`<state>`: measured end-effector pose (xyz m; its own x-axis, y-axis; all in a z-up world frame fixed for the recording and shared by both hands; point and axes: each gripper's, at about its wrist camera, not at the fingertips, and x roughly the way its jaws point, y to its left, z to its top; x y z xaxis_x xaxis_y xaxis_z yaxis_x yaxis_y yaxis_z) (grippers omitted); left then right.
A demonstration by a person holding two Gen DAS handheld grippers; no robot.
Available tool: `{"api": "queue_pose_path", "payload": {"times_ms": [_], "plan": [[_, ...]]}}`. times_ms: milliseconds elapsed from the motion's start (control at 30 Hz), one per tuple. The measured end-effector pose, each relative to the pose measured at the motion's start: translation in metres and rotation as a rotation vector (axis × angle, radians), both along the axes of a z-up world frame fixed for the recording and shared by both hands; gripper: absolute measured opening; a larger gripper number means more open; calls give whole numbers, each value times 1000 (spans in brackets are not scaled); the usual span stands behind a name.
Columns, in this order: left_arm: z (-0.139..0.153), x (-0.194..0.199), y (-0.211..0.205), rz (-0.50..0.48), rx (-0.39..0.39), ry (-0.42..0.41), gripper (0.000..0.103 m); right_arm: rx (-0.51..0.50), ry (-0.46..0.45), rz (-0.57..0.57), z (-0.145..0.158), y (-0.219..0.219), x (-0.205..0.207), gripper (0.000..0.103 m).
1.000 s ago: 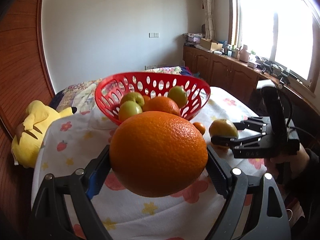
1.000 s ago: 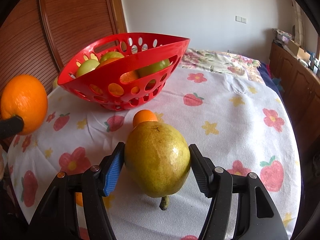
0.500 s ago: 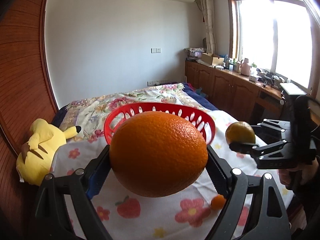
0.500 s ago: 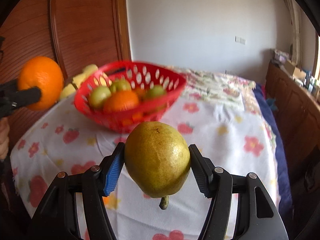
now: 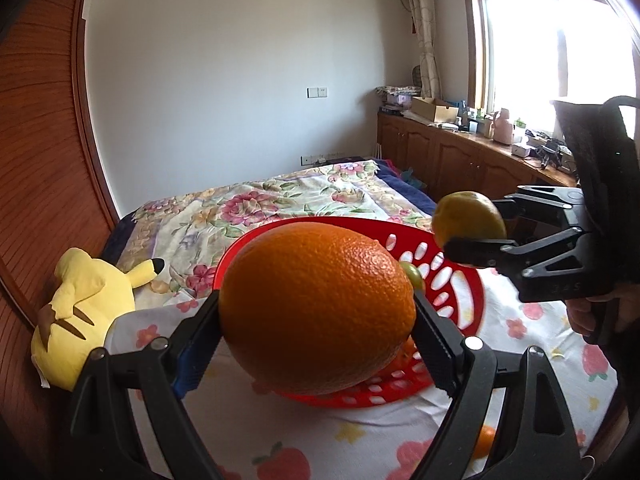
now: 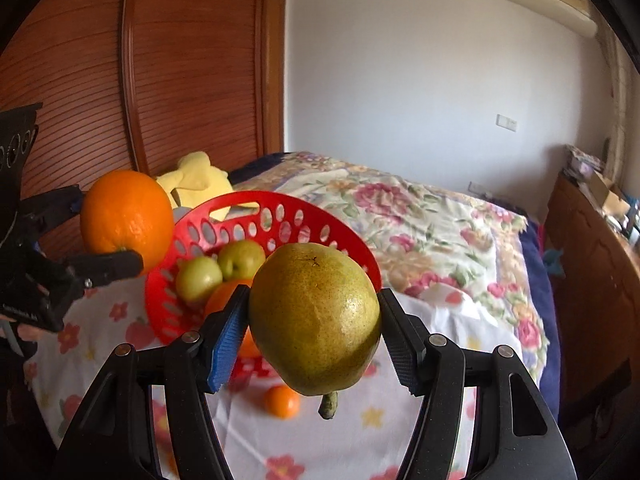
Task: Organize fruits
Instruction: 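Lift the orange and pear over the red basket and release them inside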
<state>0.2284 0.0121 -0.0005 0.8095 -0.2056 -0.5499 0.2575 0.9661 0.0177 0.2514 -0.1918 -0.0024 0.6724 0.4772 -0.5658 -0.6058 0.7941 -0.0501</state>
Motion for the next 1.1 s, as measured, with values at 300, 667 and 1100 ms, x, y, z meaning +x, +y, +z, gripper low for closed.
{"api": "queue_pose_path", "payload": {"times_ms": [300,667,1100], "plan": [[-7,53,-12,-22,46,48,87,-26,23,32,-14,20,56,65],[-21,99,-40,-64,115,163,88,-19,45,65,-31,25,75,65],[-28,111,-52,-73,174,200,89,25,79,26,-43,15,90,65]]}}
